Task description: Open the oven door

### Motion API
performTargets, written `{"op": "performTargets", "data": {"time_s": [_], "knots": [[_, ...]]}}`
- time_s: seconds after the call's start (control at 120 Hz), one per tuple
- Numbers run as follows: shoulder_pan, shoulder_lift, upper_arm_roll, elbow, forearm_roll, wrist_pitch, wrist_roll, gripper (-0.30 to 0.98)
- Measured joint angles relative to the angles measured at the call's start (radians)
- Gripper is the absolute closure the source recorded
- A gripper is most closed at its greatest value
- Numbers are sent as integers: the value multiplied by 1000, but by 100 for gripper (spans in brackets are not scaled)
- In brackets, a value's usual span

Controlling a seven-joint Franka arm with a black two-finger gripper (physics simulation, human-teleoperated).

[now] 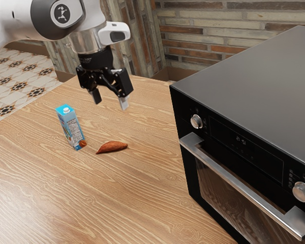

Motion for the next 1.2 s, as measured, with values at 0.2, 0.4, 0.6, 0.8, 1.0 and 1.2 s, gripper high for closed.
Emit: {"op": "performTargets", "data": {"time_s": [0.2, 0.4, 0.6, 0.8, 1.0, 1.2], "knots": [[24, -141, -48, 131, -17, -12, 69, 0], [-96, -286, -602, 145, 13, -47, 465, 0], [-43, -342, -616, -28, -13, -19, 762, 0], [-54, -599, -457, -478, -174, 139, 1020, 0], [-53, -638, -448, -569, -225, 235, 1214, 0], [-54, -634, -449, -577, -236, 291, 1352, 0]]}}
